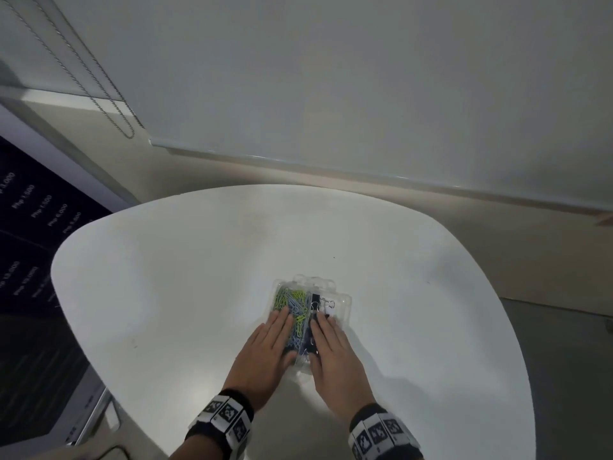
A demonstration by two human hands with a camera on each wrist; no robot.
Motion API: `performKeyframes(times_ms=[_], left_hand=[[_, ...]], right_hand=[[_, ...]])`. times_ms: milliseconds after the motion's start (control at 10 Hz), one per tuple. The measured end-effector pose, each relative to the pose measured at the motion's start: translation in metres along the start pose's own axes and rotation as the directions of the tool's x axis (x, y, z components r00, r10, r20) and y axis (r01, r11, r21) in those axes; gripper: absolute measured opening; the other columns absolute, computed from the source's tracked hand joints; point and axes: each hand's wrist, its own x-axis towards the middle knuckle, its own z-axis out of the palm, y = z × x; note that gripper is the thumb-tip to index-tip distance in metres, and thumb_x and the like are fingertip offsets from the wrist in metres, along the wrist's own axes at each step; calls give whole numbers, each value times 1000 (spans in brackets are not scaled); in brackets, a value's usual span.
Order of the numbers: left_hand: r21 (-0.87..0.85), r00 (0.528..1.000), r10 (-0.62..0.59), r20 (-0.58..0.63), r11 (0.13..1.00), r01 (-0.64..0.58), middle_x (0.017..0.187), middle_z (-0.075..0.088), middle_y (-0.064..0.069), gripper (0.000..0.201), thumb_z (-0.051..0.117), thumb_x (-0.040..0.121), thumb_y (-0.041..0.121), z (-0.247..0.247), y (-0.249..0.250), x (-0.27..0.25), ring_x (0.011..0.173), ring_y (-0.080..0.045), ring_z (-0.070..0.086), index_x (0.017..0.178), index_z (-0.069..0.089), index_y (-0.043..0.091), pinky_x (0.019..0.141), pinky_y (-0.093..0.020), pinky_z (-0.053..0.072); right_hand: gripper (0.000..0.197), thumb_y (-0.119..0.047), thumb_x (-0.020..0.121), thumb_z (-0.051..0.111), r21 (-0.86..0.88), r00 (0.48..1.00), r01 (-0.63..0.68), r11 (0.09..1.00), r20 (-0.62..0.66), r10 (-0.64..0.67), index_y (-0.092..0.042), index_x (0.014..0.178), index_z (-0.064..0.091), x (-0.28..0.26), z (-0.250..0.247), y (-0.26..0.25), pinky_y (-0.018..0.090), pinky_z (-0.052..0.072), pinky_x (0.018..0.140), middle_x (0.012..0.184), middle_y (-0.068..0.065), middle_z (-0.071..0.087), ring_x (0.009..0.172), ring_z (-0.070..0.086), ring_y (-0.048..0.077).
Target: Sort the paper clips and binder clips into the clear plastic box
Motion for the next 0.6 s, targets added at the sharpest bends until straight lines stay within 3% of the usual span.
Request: performKeyframes(times_ms=[100, 200, 300, 400, 500, 600], left_hand=[[-55, 1000, 0, -32, 998, -2, 161, 9, 2, 66, 24, 99, 53, -7, -1, -13, 148, -11, 3, 153, 13, 16, 114, -30, 21], [-150, 993, -66, -93, 987, 52, 161, 3, 6, 62, 26, 100, 49, -18, 1, -26, 146, -9, 5, 153, 11, 20, 114, -28, 26], [-405, 983, -173, -59, 904, 135, 159, -7, 12, 64, 37, 100, 40, -20, 1, -39, 142, -3, 9, 153, 1, 31, 112, -20, 21], [-513, 975, -220, 19, 835, 198, 149, 28, 4, 64, 43, 99, 31, -17, -3, -48, 122, -1, 37, 152, 8, 25, 101, -14, 32], [-486, 975, -216, 53, 847, 214, 138, 40, 2, 63, 46, 99, 30, -20, -2, -49, 109, 0, 43, 152, 12, 22, 90, -7, 31], [-528, 979, -189, 83, 825, 204, 142, 36, 4, 65, 45, 99, 33, -38, -1, -55, 107, 3, 41, 152, 9, 21, 88, -5, 30]], right_hand=[[59, -34, 102, 40, 90, 1000, 24, 996, 4, -25, -27, 156, 17, -6, -4, -7, 27, 14, 123, 163, -18, -1, 150, -8, 2], [59, -27, 102, 47, 178, 995, 21, 984, -102, -3, -31, 155, 23, -11, -21, -17, 17, 14, 117, 163, -20, 3, 149, -1, 0], [57, -19, 99, 52, 272, 954, -155, 950, -210, 216, -26, 151, 30, -13, -22, -14, 20, 31, 110, 153, -9, 19, 142, 23, 11], [54, -17, 100, 50, 411, 913, -317, 854, -112, 393, -15, 151, 32, -17, -12, -15, 23, 39, 99, 127, 1, 41, 114, 49, 17], [54, -17, 100, 51, 405, 905, -339, 849, -106, 412, -9, 150, 36, -23, -8, -15, 14, 37, 88, 116, 2, 49, 92, 51, 8], [56, -21, 98, 55, 431, 902, -333, 839, -114, 417, -6, 149, 38, -28, -9, -16, 0, 33, 88, 113, 3, 53, 93, 53, 0]])
